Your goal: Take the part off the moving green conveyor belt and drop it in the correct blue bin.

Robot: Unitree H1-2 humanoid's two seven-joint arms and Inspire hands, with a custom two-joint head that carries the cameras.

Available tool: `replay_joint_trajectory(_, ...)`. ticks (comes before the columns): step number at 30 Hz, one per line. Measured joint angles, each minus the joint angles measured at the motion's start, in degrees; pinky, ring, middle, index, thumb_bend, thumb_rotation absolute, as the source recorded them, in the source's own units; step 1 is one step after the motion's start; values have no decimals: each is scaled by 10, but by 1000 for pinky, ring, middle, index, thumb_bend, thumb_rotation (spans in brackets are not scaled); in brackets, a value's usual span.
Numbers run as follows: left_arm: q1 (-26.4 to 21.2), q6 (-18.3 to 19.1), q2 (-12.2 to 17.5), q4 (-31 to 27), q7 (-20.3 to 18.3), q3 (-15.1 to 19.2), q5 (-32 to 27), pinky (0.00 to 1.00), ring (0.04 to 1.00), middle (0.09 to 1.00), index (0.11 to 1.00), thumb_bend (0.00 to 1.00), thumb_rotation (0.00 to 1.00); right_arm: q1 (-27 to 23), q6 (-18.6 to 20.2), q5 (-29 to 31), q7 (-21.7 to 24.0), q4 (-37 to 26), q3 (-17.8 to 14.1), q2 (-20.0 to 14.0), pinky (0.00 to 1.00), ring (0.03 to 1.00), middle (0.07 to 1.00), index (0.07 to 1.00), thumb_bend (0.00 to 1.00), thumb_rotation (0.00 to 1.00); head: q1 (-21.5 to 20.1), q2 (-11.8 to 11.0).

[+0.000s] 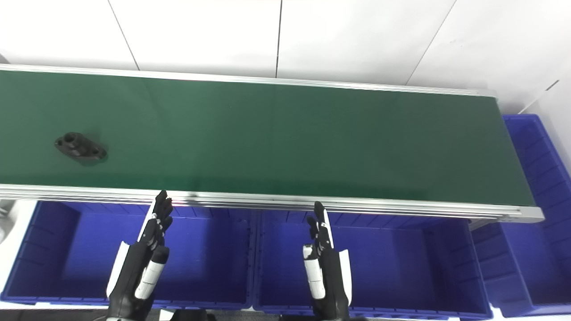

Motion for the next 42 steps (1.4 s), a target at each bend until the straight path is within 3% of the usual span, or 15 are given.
replay_joint_trajectory(3, 0, -11, 0, 18, 0, -2, 0, 1000, 999, 1000, 1000, 814, 904, -3, -18, 6, 3, 18, -2, 0, 1000, 972, 1000, 1000, 810, 1000, 18, -24)
replay_joint_trajectory(5, 1, -17, -1, 24, 1, -5, 1, 1000, 997, 1000, 1000, 821, 902, -3, -23, 9, 6, 25, -4, -1, 1000, 973, 1000, 1000, 801, 1000, 18, -24)
replay_joint_trajectory(7, 1, -23, -2, 28, 2, -7, 2, 1000, 996, 1000, 1000, 819, 901, -3, -34, 10, 7, 34, -6, -1, 997, 972, 1000, 1000, 797, 1000, 37, -52)
replay_joint_trajectory(9, 1, -30, -5, 40, 6, -9, 4, 993, 989, 1000, 1000, 821, 908, -3, -44, 11, 8, 42, -10, -1, 995, 969, 1000, 1000, 820, 1000, 37, -52)
replay_joint_trajectory(14, 1, -48, -14, 66, 19, -11, 21, 971, 976, 1000, 1000, 807, 929, -5, -51, 13, 9, 64, -24, -4, 995, 966, 1000, 1000, 838, 1000, 72, -82)
replay_joint_trajectory(20, -3, -70, -23, 86, 30, -20, 36, 935, 962, 1000, 1000, 799, 949, -12, -53, 20, 21, 69, -33, -18, 1000, 977, 1000, 1000, 762, 921, 99, -84)
replay_joint_trajectory(29, -9, -92, -38, 107, 48, -20, 47, 866, 926, 981, 1000, 779, 938, -18, -52, 39, 39, 69, -54, -31, 979, 971, 1000, 1000, 682, 668, 114, -79)
replay_joint_trajectory(32, -11, -92, -39, 107, 50, -20, 57, 868, 928, 985, 1000, 795, 947, -19, -51, 21, 41, 61, -58, -31, 907, 897, 960, 995, 686, 652, 121, -73)
replay_joint_trajectory(34, -11, -92, -39, 107, 51, -20, 57, 869, 930, 981, 1000, 822, 942, -18, -49, -14, 34, 46, -65, -29, 779, 812, 904, 979, 654, 724, 117, -74)
replay_joint_trajectory(37, -11, -91, -39, 107, 51, -20, 59, 855, 922, 974, 1000, 839, 940, -12, -19, -57, 20, 25, -75, -18, 744, 793, 893, 984, 611, 760, 109, -64)
replay_joint_trajectory(40, -10, -90, -39, 104, 51, -20, 59, 879, 939, 987, 1000, 837, 931, 1, 65, -74, 26, -32, -74, -1, 717, 806, 907, 986, 563, 548, 106, -51)
replay_joint_trajectory(42, -10, -87, -39, 96, 51, -20, 57, 877, 940, 985, 1000, 844, 923, 7, 109, -85, 32, -70, -72, 7, 704, 805, 913, 984, 572, 486, 99, -33)
